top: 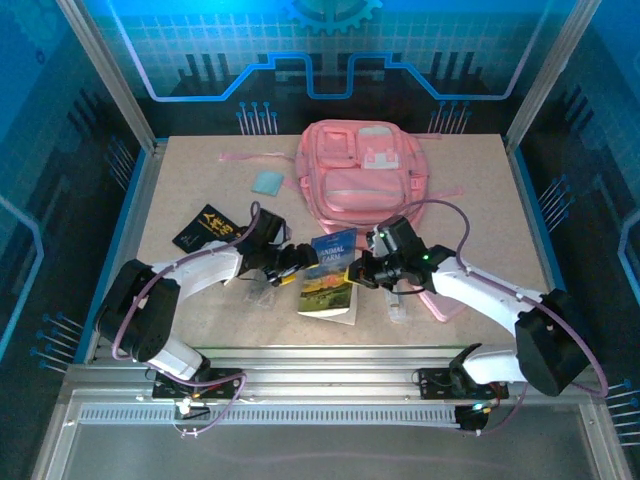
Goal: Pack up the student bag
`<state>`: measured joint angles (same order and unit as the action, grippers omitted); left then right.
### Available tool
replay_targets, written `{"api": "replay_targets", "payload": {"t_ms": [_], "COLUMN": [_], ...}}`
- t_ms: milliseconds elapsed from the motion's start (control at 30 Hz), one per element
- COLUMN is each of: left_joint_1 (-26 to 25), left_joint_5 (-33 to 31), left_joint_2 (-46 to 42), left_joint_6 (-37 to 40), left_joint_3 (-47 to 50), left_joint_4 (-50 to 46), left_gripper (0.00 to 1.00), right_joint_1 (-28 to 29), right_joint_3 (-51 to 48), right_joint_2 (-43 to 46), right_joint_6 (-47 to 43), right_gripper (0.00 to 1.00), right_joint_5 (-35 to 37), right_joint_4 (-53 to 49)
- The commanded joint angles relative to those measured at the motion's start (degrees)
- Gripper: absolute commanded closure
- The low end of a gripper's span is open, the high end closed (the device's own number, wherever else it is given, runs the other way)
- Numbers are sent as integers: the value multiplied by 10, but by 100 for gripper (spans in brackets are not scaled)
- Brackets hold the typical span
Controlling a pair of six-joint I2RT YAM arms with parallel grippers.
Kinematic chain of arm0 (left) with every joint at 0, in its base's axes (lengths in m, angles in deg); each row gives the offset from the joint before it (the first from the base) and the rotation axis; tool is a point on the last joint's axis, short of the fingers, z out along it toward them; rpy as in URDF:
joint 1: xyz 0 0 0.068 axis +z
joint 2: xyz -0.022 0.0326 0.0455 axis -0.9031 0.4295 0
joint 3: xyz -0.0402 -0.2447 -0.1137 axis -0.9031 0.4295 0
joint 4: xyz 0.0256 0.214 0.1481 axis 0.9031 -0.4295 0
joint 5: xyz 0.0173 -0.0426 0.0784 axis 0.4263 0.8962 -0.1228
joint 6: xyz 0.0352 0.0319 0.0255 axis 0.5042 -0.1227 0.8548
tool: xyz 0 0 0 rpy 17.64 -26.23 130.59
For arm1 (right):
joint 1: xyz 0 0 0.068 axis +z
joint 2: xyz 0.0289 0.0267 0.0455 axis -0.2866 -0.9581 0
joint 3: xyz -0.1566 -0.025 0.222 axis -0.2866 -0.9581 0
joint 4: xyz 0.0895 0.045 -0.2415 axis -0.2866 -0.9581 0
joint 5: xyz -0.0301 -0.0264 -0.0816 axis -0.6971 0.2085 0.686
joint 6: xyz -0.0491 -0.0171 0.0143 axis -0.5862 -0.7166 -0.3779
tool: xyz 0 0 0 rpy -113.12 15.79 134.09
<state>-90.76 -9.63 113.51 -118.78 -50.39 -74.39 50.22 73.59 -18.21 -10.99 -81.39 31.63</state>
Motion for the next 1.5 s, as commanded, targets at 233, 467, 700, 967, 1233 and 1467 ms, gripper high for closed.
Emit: {"api": "replay_targets", "payload": {"t_ms": [233,467,700,967,1233,1467], "left_joint_1": [-5,-35,-49,-50,-67,-68], "left_joint_5": [44,72,50,-4,22,42], "left_joint_2": [-1,32,45,26,77,102], "left_joint_6": [-78,-108,-103,-25,-73,-136], "left_joint_3": [77,79,75,27,28,57], "left_joint_4": [194,298,265,139,223,344], "left_gripper": [22,24,25,23,24,20], "right_joint_1": [-67,-86,-127,-239,-265,-261], "right_joint_3": [-83,-108,-140,-183,-198,-118], "right_joint_2": [20,-18,-28,40,42,82], "right_joint_6": [23,4,-34,-112,-19,-26], "right_gripper": [100,100,100,100,100,100], "right_joint_5": [-130,-154,-161,-200,-278,-294], "right_joint_4": [184,213,193,117,226,145]}}
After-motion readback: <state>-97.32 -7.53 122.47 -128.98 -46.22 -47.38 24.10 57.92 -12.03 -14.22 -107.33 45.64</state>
